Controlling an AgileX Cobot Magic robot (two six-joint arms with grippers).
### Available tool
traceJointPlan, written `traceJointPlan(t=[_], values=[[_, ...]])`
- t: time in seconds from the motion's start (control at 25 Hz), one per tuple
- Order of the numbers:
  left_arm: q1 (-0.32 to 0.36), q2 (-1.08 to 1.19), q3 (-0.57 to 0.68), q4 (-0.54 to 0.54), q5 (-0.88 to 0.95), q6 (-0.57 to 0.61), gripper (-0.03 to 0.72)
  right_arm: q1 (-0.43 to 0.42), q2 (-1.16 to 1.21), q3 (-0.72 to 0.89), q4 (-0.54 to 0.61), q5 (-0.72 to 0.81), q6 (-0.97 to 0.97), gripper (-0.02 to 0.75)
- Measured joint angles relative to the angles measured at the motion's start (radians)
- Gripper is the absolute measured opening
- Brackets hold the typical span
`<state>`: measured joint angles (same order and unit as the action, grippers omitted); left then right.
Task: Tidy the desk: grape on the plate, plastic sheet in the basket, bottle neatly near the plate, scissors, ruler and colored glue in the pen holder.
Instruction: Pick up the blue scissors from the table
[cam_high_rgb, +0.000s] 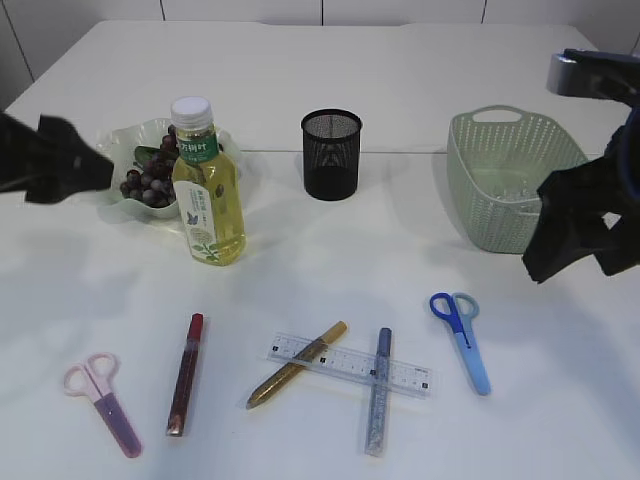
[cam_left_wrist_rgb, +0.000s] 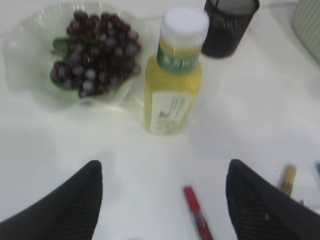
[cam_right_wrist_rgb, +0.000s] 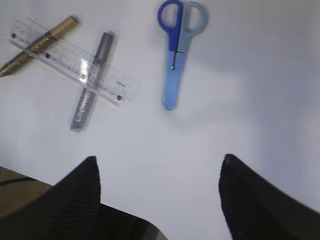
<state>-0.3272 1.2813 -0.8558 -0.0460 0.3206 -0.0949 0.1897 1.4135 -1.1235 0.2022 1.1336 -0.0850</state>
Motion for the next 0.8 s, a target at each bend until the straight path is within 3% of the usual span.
traceJointPlan(t=[0.2,0.36,0.64,0.8], values=[[0.0,-0.024,0.0,-0.012,0.318,-0.002,0.559,0.0,0.019,0.0,0.079,-0.002,0.025,0.575],[0.015,-0.024,0.0,-0.021,0.375,-0.006,0.559,0.037,0.062,0.0,0.047,-0.011,0.091,0.575],[0.204,0.026,-0.006,-0.053,0.37,-0.048,0.559,0.096,0.194,0.0,-0.008,-0.124,0.189,0.575],[0.23,0.029,-0.006,-0.048,0.426,-0.051,0.559,0.096,0.279,0.0,-0.039,-0.175,0.209,0.57]])
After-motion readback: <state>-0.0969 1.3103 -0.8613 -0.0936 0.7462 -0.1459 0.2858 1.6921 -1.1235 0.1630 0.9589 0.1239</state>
